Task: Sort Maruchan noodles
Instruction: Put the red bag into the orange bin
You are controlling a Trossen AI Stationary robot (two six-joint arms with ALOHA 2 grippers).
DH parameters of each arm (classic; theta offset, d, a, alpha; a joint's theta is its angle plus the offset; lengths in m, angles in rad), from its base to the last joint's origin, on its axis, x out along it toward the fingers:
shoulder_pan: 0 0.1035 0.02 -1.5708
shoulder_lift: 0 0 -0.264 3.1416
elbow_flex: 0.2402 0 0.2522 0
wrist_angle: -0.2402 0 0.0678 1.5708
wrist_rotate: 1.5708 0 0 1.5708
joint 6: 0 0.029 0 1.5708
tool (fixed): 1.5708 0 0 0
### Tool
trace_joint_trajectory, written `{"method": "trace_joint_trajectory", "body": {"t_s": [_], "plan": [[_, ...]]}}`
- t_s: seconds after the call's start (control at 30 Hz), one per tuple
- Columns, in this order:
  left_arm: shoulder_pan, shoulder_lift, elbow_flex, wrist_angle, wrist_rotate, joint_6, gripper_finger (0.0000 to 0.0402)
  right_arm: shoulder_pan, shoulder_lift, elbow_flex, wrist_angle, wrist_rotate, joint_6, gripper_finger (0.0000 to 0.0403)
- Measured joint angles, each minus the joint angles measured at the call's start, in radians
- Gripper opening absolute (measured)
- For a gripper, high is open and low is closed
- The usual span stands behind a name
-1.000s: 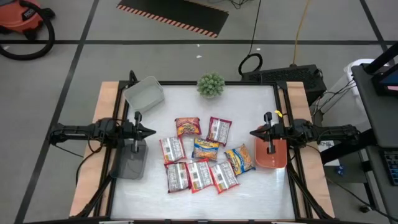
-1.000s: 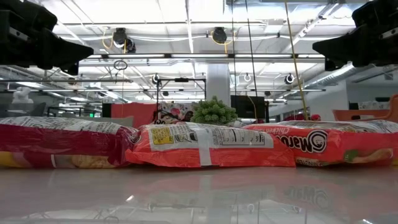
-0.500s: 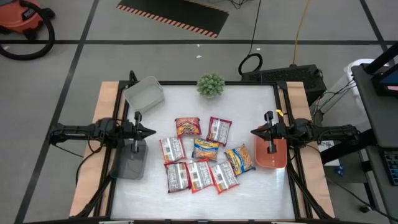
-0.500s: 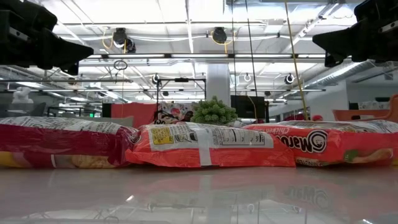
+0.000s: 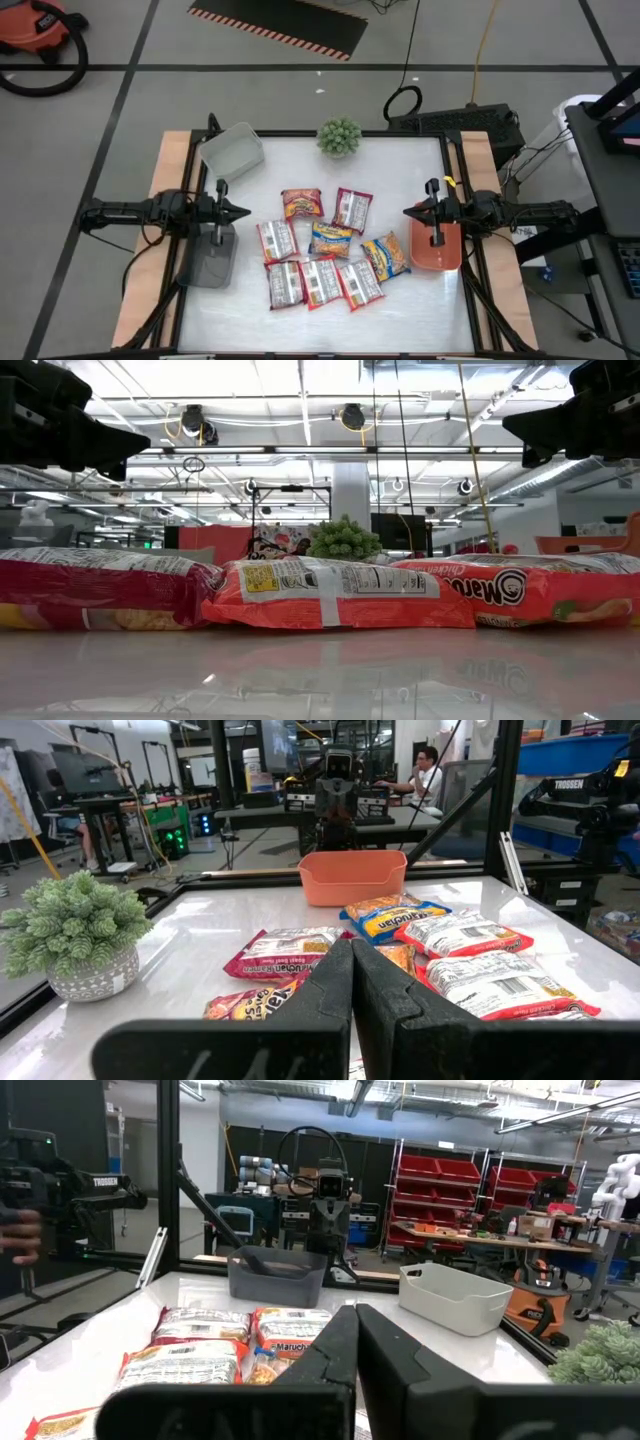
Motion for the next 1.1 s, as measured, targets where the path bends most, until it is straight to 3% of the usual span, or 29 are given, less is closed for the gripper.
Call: {"method": "trace_joint_trajectory", "body": {"t_s": [0.33,0.47,0.6,0.8,1.1], "plan": [[0.000,0.000,-0.001,0.019,0.000,0.009,0.0003,0.000,0.000,0.000,0.000,-0.001,0.000,0.0000],[0.000,0.000,-0.001,0.030,0.001,-0.133,0.0003,0.000,0.000,0.000,0.000,-0.001,0.000,0.0000],[-0.001,0.000,0.026,0.046,0.016,-0.139,0.0003,0.000,0.000,0.000,0.003,0.002,-0.005,0.0000],[-0.001,0.044,0.203,-0.051,0.016,-0.150,0.0003,0.000,0.000,0.000,0.005,0.001,0.007,0.0000],[-0.001,0.233,0.579,-0.300,0.017,-0.137,0.0003,0.000,0.000,0.000,0.004,0.003,0.060,0.0000]]}}
